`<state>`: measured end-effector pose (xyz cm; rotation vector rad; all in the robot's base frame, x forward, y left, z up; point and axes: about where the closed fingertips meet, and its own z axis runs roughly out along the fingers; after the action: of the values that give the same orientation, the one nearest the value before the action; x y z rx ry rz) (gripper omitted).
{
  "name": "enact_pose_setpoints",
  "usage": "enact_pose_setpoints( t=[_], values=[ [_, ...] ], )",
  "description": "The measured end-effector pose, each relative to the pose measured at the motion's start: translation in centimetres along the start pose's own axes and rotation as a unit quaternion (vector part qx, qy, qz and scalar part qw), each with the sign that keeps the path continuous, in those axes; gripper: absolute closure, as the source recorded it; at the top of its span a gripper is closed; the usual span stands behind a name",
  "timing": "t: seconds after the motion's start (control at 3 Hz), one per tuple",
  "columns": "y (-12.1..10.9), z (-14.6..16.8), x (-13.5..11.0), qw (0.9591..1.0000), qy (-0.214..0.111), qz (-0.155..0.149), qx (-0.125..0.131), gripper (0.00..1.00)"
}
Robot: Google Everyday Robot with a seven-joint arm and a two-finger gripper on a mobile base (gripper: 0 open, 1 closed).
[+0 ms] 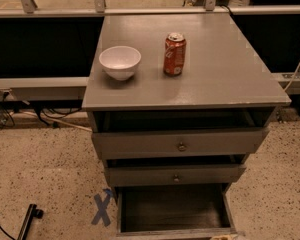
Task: Close bottom drawer
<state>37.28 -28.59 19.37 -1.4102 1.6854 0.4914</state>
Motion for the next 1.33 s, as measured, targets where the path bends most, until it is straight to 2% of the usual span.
enact_pose_setpoints(
  t=[0.33, 0.67, 1.33],
  values=[
    [0.3, 2.2, 3.7, 0.9997, 0.014, 0.011, -0.019, 1.00],
    [0.1, 3.4, 5.0, 0.9996, 0.015, 0.014, -0.020, 1.00],
    [-3.0, 7.9, 3.0, 0.9998, -0.015, -0.006, -0.015, 1.00]
  ],
)
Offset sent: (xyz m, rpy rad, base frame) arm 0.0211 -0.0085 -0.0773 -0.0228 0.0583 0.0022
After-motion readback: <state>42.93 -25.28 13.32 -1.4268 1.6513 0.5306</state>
